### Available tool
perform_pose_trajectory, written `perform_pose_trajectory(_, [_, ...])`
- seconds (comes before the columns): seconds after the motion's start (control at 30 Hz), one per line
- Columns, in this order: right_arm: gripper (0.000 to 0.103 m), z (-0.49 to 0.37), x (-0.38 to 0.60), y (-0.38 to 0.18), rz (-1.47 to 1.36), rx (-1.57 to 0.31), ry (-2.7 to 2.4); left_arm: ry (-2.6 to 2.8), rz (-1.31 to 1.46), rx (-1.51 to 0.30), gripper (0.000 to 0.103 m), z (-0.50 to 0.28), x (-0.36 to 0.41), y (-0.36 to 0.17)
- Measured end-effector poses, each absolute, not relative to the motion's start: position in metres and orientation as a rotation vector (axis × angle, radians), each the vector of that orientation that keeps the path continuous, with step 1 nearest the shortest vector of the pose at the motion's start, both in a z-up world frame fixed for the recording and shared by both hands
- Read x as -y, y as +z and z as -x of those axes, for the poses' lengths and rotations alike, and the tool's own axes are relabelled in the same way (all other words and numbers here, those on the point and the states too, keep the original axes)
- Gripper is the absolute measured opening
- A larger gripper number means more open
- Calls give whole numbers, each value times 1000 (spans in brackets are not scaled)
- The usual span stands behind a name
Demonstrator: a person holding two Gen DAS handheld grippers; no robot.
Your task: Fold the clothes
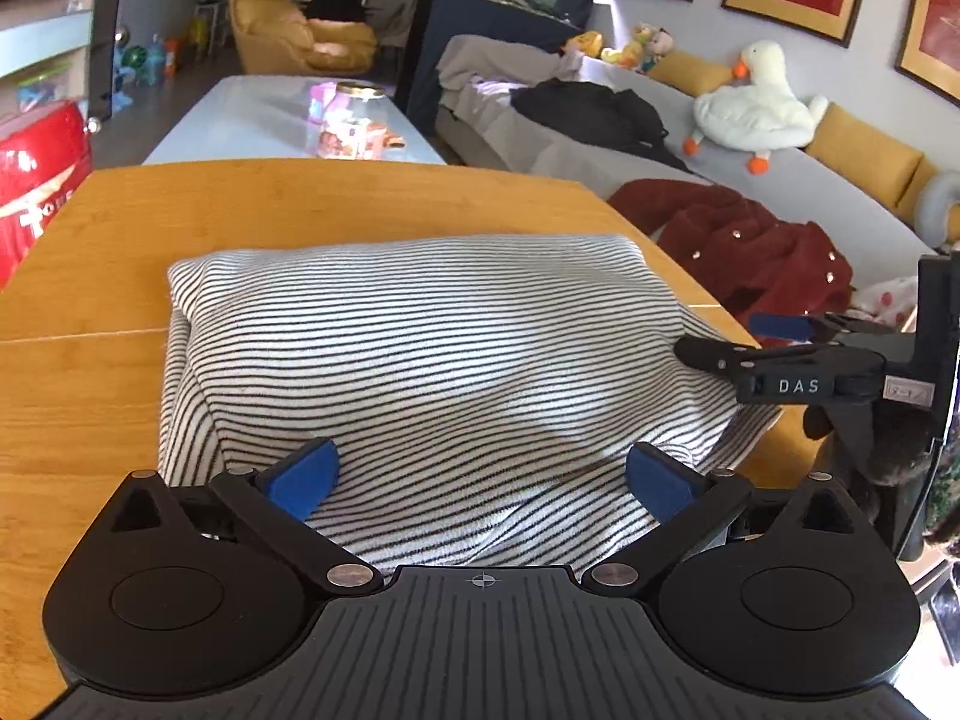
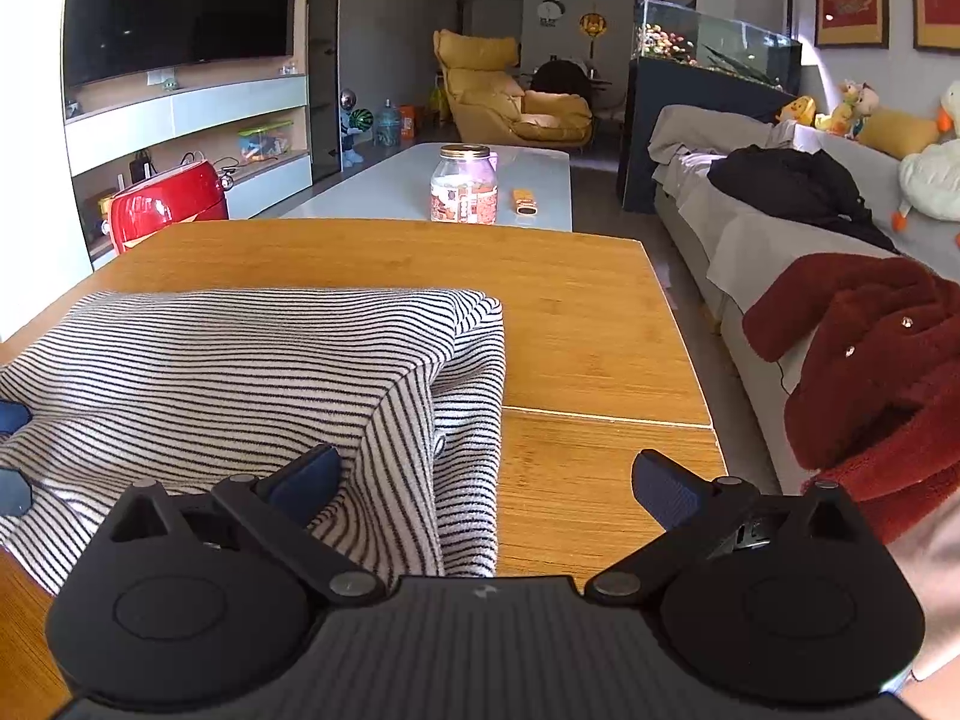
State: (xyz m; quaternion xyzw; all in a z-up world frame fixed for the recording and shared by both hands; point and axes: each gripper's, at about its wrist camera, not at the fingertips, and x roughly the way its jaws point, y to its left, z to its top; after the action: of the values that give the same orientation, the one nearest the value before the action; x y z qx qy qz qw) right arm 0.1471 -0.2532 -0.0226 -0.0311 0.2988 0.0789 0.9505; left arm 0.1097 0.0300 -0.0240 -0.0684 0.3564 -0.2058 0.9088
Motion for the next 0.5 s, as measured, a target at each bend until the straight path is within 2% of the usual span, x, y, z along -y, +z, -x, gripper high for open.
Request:
perform_pose_trajectory(0.3, [103,-160,248,-2,39,-534,211,-418,135,-732,103,-108,-32,-25])
perform_pose_trajectory(0.5, [103,-188,235,-20,143,-614,167,-543,331,-766,103,-101,-43,-9])
